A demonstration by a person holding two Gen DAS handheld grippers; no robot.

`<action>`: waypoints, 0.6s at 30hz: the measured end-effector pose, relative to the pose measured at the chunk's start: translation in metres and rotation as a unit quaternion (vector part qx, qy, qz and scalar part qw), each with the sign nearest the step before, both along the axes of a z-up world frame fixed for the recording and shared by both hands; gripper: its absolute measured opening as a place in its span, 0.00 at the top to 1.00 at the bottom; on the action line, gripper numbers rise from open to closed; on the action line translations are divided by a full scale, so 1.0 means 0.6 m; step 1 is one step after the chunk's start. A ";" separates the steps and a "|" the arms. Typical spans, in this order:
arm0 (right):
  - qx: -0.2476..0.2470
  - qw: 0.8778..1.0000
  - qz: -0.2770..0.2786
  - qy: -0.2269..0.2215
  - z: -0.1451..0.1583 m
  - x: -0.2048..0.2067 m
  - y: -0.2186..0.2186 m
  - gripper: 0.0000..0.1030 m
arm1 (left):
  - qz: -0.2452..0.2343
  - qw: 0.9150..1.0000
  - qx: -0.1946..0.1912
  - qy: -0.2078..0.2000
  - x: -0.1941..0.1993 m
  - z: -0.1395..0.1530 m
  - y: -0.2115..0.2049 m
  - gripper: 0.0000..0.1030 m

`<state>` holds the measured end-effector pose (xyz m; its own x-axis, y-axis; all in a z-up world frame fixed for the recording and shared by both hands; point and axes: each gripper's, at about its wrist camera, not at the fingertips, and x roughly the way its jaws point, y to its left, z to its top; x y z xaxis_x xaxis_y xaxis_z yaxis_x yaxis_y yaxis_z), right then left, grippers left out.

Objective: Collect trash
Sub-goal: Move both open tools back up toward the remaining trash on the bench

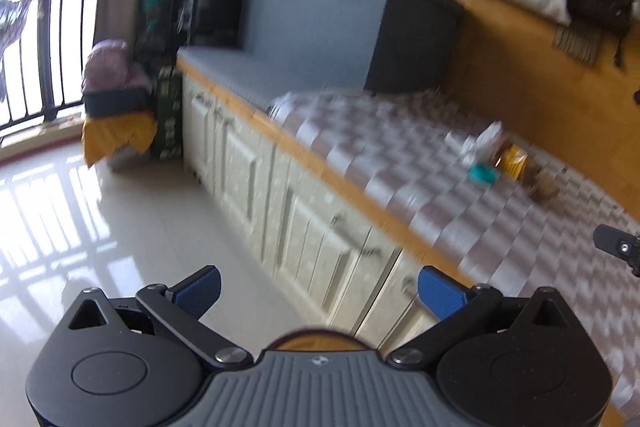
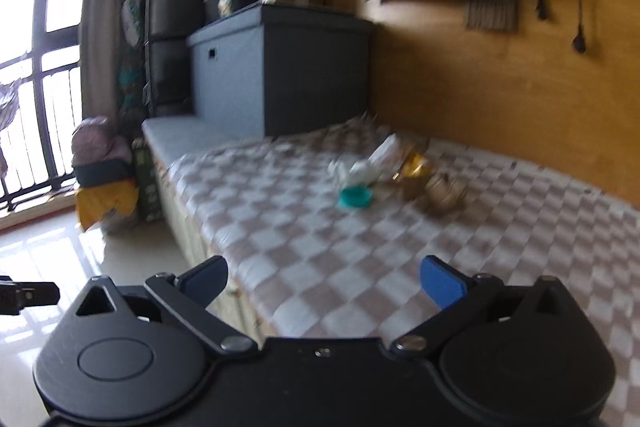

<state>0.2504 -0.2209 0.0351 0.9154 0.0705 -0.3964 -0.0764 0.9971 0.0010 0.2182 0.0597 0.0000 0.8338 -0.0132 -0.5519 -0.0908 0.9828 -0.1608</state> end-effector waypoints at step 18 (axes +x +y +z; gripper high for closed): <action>-0.017 0.987 -0.078 -0.140 0.080 0.130 -0.051 0.00 | -0.036 0.990 0.020 -0.137 0.155 0.110 -0.143 0.00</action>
<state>0.3281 -0.2517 0.0828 0.9879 -0.0898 -0.1268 0.0863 0.9957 -0.0328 0.3113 -0.0259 0.0661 0.9502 -0.0608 -0.3057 0.0218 0.9913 -0.1296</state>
